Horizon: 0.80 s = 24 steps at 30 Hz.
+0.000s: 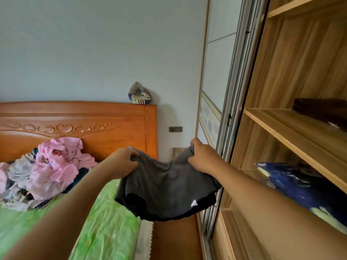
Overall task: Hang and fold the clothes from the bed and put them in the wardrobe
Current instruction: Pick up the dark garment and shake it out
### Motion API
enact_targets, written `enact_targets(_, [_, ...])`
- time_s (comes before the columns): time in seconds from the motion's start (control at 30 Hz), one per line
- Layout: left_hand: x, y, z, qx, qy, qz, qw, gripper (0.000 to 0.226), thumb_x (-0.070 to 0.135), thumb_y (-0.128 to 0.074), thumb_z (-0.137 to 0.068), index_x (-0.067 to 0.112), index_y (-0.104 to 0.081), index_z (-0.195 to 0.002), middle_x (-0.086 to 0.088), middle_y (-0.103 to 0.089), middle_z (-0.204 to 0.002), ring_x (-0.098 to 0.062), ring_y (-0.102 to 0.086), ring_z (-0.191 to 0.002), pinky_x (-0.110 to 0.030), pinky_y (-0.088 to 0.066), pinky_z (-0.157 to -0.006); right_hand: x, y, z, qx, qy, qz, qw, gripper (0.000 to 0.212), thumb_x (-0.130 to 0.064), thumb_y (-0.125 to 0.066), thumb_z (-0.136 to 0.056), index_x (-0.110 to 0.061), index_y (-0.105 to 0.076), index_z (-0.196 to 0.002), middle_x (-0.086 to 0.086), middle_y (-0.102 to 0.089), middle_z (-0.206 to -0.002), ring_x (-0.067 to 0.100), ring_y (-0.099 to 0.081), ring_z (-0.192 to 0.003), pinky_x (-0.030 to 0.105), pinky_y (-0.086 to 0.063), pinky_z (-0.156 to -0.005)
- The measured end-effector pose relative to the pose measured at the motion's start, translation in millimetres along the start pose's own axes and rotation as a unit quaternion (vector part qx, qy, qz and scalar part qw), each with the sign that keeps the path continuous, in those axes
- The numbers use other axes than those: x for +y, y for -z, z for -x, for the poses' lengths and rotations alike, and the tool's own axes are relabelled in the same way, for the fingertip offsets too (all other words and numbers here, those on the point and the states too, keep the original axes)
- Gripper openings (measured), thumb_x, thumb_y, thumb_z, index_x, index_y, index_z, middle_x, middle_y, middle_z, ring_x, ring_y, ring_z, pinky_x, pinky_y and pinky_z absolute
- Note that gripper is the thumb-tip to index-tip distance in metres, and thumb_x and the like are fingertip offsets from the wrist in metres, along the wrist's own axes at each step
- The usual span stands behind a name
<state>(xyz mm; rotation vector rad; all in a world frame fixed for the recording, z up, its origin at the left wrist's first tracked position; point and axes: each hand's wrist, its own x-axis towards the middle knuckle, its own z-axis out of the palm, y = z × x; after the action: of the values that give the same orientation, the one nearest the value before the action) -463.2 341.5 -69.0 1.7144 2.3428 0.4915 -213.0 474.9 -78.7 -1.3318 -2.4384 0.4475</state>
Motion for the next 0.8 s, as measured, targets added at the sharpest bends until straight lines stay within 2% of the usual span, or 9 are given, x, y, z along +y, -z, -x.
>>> enact_targets(0.13, [14,28,-90,0.036,-0.049,0.024,0.998,0.044,0.016,-0.06,-0.09,0.017,-0.062,-0.134,-0.007,-0.062,-0.133,-0.022,-0.057,-0.117,-0.024,-0.035,-0.086,18,42,-70,0.05,-0.014,0.002,0.999,0.025,-0.023,-0.059,-0.087,-0.023,-0.043,-0.107,0.001,-0.053,-0.086,0.015,-0.051,-0.074,0.033,-0.035,-0.055])
enact_targets(0.23, [34,43,-159,0.043,-0.103,0.057,0.992,0.042,0.014,-0.061,-0.088,0.017,-0.066,-0.13,-0.007,-0.064,-0.131,-0.021,-0.058,-0.113,-0.026,-0.039,-0.089,41,77,-110,0.106,-0.044,0.009,0.993,0.026,-0.025,-0.059,-0.084,-0.027,-0.045,-0.106,-0.004,-0.053,-0.086,0.01,-0.05,-0.074,0.031,-0.034,-0.054])
enact_targets(0.37, [77,51,-229,0.027,-0.175,0.114,0.978,0.041,0.016,-0.06,-0.088,0.021,-0.067,-0.128,-0.002,-0.066,-0.124,-0.013,-0.059,-0.105,-0.028,-0.044,-0.086,74,125,-137,0.188,-0.091,0.013,0.978,0.018,-0.02,-0.059,-0.08,-0.026,-0.045,-0.09,-0.001,-0.055,-0.079,0.015,-0.053,-0.071,0.032,-0.038,-0.056])
enact_targets(0.43, [108,51,-257,0.022,-0.217,0.127,0.968,0.04,0.016,-0.06,-0.088,0.022,-0.067,-0.127,0.002,-0.063,-0.12,-0.011,-0.057,-0.104,-0.024,-0.042,-0.086,93,147,-134,0.228,-0.117,0.003,0.967,0.017,-0.017,-0.058,-0.08,-0.022,-0.044,-0.086,-0.001,-0.051,-0.076,0.017,-0.05,-0.068,0.034,-0.036,-0.057])
enact_targets(0.53, [161,50,-287,0.014,-0.286,0.125,0.95,0.04,0.012,-0.06,-0.088,0.023,-0.068,-0.126,0.007,-0.059,-0.113,-0.009,-0.053,-0.102,-0.021,-0.037,-0.086,122,181,-113,0.264,-0.191,0.021,0.945,0.015,-0.017,-0.058,-0.082,-0.02,-0.048,-0.094,0.0,-0.055,-0.083,0.016,-0.053,-0.071,0.034,-0.041,-0.059])
enact_targets(0.6, [196,47,-297,-0.014,-0.321,0.139,0.937,0.04,0.012,-0.058,-0.091,0.025,-0.067,-0.127,0.008,-0.058,-0.115,-0.011,-0.054,-0.104,-0.023,-0.039,-0.087,139,201,-92,0.292,-0.236,0.035,0.926,0.016,-0.018,-0.059,-0.083,-0.019,-0.05,-0.096,0.003,-0.061,-0.09,0.02,-0.059,-0.081,0.036,-0.046,-0.065])
enact_targets(0.67, [232,42,-302,-0.037,-0.353,0.159,0.921,0.039,0.013,-0.056,-0.092,0.027,-0.066,-0.128,0.007,-0.058,-0.118,-0.013,-0.056,-0.105,-0.026,-0.042,-0.088,158,218,-68,0.319,-0.273,0.05,0.906,0.012,-0.017,-0.057,-0.084,-0.017,-0.05,-0.093,0.006,-0.061,-0.089,0.024,-0.06,-0.082,0.038,-0.047,-0.067])
enact_targets(0.73, [270,34,-302,-0.054,-0.384,0.178,0.904,0.038,0.013,-0.056,-0.093,0.026,-0.066,-0.127,0.004,-0.061,-0.114,-0.013,-0.06,-0.098,-0.025,-0.048,-0.079,175,236,-42,0.341,-0.314,0.061,0.884,0.008,-0.017,-0.054,-0.084,-0.018,-0.049,-0.089,0.005,-0.06,-0.087,0.023,-0.058,-0.079,0.038,-0.047,-0.068])
enact_targets(0.8, [306,24,-298,-0.075,-0.414,0.198,0.885,0.036,0.01,-0.056,-0.093,0.024,-0.067,-0.125,0.005,-0.063,-0.105,-0.008,-0.061,-0.09,-0.021,-0.049,-0.068,192,253,-19,0.359,-0.35,0.073,0.862,0.007,-0.019,-0.052,-0.084,-0.023,-0.045,-0.084,0.001,-0.056,-0.084,0.019,-0.054,-0.074,0.036,-0.042,-0.063])
